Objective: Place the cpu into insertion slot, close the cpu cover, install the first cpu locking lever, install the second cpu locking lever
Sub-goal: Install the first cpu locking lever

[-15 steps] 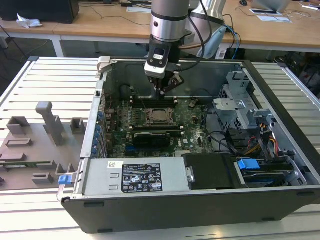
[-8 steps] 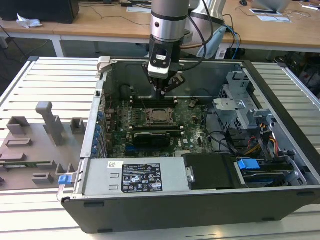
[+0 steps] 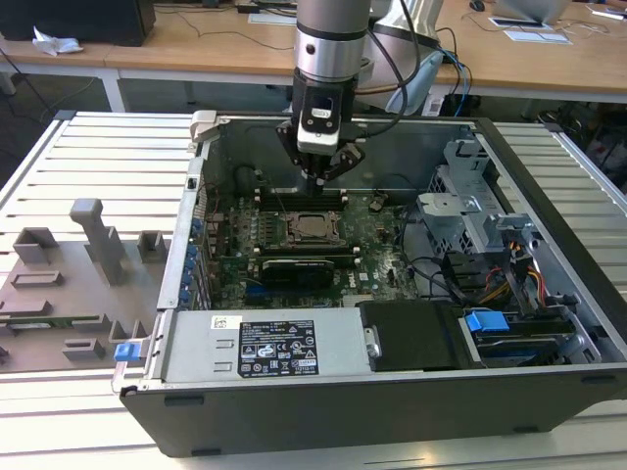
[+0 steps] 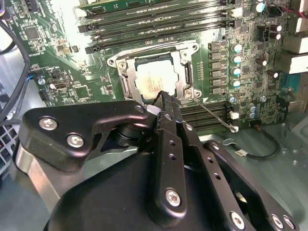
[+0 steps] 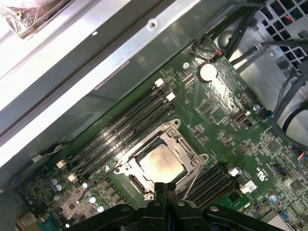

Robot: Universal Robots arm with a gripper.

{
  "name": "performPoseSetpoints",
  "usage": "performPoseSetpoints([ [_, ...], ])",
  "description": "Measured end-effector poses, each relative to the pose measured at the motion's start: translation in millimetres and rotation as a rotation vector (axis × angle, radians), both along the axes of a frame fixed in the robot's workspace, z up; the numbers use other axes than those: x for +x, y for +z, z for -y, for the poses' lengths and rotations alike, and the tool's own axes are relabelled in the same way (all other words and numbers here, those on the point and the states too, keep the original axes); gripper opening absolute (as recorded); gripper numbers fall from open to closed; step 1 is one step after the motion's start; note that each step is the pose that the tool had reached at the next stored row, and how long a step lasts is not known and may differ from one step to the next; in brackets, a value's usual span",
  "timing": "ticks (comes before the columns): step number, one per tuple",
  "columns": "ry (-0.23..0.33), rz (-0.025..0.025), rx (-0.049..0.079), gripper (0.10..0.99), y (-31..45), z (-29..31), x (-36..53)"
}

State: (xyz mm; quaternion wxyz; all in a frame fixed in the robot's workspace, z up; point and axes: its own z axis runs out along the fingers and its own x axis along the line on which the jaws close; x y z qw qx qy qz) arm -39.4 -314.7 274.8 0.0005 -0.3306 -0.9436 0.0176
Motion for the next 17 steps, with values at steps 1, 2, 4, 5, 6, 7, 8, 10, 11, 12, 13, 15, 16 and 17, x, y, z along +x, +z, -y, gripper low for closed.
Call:
performPoseSetpoints([
  [1, 0.012, 0.0000, 0.000, 0.106, 0.0, 0.0, 0.0],
  [2, 0.030, 0.0000, 0.000, 0.106, 0.0, 0.0, 0.0],
  [4, 0.054, 0.0000, 0.000, 0.106, 0.0, 0.0, 0.0],
  [5, 0.064, 0.0000, 0.000, 0.106, 0.0, 0.0, 0.0],
  [6, 0.072, 0.0000, 0.000, 0.106, 0.0, 0.0, 0.0],
  [7, 0.083, 0.0000, 0.000, 0.106, 0.0, 0.0, 0.0],
  [8, 0.091, 0.0000, 0.000, 0.106, 0.0, 0.0, 0.0],
  [10, 0.107, 0.0000, 0.000, 0.106, 0.0, 0.0, 0.0],
  [11, 0.117, 0.0000, 0.000, 0.106, 0.0, 0.0, 0.0],
  [12, 0.125, 0.0000, 0.000, 0.106, 0.0, 0.0, 0.0],
  [13, 0.142, 0.0001, 0.000, 0.106, 0.0, 0.0, 0.0],
  [15, 0.169, 0.0000, 0.000, 0.106, 0.0, 0.0, 0.0],
  [16, 0.184, 0.0000, 0.000, 0.106, 0.0, 0.0, 0.0],
  [17, 0.191, 0.0000, 0.000, 0.106, 0.0, 0.0, 0.0],
])
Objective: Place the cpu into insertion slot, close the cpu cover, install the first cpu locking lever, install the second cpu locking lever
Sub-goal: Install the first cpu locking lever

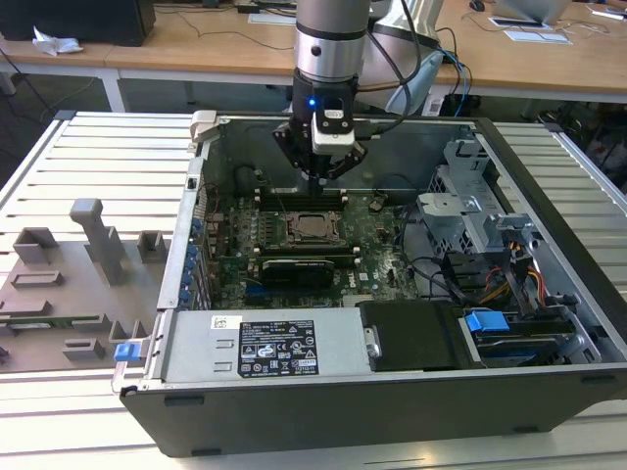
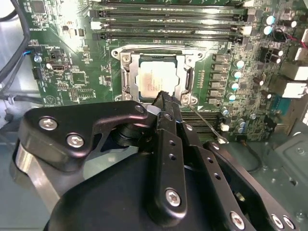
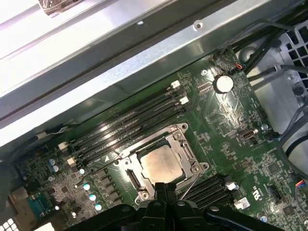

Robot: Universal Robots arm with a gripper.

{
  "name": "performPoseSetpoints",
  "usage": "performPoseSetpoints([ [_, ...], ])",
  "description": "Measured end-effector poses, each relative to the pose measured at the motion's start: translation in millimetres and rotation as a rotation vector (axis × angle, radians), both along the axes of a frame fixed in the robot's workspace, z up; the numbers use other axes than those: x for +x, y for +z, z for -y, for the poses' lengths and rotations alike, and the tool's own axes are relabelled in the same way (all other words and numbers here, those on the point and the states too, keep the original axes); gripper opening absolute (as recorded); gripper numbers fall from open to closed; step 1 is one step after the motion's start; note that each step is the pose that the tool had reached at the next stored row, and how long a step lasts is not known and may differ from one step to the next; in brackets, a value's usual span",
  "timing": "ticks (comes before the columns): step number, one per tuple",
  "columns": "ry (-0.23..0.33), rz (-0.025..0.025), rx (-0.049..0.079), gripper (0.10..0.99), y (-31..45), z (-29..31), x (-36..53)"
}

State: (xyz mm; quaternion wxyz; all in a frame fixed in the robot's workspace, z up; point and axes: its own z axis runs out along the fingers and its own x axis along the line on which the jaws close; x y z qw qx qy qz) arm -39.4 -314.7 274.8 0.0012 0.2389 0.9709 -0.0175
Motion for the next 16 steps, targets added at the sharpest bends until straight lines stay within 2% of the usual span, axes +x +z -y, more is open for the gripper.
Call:
performPoseSetpoints([
  [8, 0.102, 0.0000, 0.000, 0.106, 0.0, 0.0, 0.0],
  [13, 0.148, 0.0001, 0.000, 0.106, 0.0, 0.0, 0.0],
  [16, 0.204, 0.0000, 0.000, 0.106, 0.0, 0.0, 0.0],
])
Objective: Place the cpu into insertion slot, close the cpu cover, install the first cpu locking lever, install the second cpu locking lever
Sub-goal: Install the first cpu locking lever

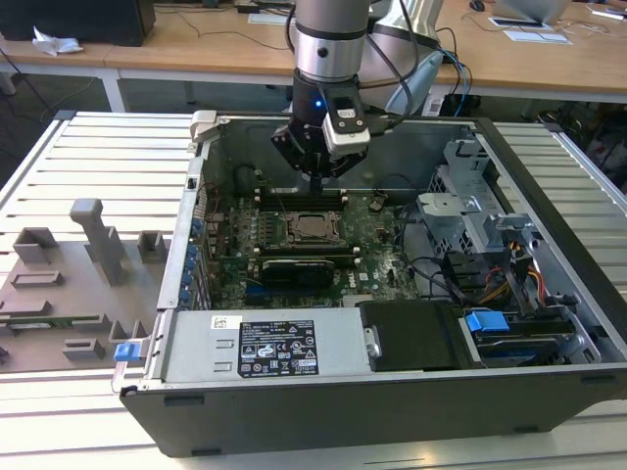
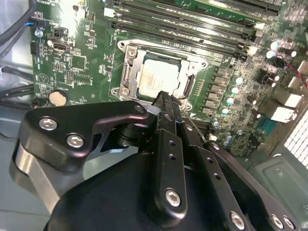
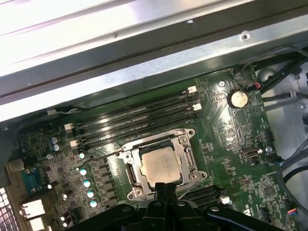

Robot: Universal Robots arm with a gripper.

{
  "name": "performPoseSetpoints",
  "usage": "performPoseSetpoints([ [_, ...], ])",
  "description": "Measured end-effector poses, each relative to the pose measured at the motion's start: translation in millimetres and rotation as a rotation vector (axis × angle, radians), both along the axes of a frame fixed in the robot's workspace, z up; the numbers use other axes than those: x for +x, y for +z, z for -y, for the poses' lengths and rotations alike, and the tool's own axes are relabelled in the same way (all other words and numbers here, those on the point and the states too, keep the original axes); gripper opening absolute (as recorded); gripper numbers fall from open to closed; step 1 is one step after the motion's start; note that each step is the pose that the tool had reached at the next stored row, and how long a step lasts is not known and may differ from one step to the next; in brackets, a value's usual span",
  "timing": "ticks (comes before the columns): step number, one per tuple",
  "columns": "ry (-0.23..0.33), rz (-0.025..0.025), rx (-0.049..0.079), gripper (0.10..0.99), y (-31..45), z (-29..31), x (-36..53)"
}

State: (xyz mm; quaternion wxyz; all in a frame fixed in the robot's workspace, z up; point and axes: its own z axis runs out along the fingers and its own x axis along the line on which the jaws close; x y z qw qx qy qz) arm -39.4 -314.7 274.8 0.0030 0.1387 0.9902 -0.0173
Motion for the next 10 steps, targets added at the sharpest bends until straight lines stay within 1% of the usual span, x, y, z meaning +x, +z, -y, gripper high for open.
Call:
performPoseSetpoints([
  [6, 0.073, 0.0000, 0.000, 0.106, 0.0, 0.0, 0.0],
  [10, 0.139, 0.0000, 0.000, 0.106, 0.0, 0.0, 0.0],
])
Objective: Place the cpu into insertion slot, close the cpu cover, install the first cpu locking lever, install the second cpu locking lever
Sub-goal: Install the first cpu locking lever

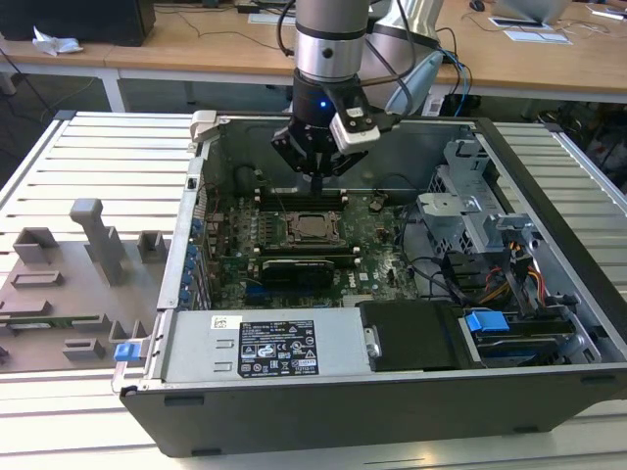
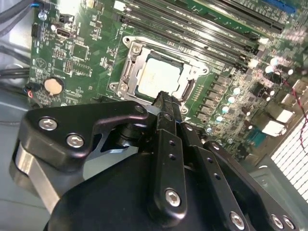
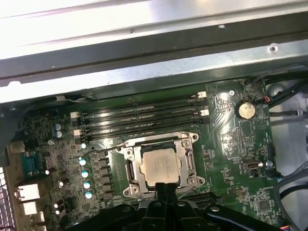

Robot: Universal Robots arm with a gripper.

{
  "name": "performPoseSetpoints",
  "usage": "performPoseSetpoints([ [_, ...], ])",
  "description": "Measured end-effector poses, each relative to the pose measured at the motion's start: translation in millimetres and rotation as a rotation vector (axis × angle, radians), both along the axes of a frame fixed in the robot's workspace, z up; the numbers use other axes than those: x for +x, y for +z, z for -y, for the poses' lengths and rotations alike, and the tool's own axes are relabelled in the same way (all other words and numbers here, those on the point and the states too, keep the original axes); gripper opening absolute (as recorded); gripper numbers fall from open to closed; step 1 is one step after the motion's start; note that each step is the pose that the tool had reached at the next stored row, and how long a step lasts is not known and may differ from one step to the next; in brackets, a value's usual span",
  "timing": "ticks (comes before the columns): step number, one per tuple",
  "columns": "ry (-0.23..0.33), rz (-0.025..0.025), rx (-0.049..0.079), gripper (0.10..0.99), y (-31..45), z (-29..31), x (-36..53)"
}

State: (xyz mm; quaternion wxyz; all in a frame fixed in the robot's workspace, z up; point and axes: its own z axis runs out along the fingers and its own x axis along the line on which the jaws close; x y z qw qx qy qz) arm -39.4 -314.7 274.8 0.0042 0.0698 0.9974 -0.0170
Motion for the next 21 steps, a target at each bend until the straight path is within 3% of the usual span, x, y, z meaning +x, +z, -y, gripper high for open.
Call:
performPoseSetpoints([
  [10, 0.114, 0.0000, 0.000, 0.106, 0.0, 0.0, 0.0],
  [15, 0.114, -0.0001, 0.000, 0.106, 0.1, 0.0, -1.5],
  [21, 0.114, 0.0001, 0.000, 0.106, 0.1, 0.0, -13.4],
])
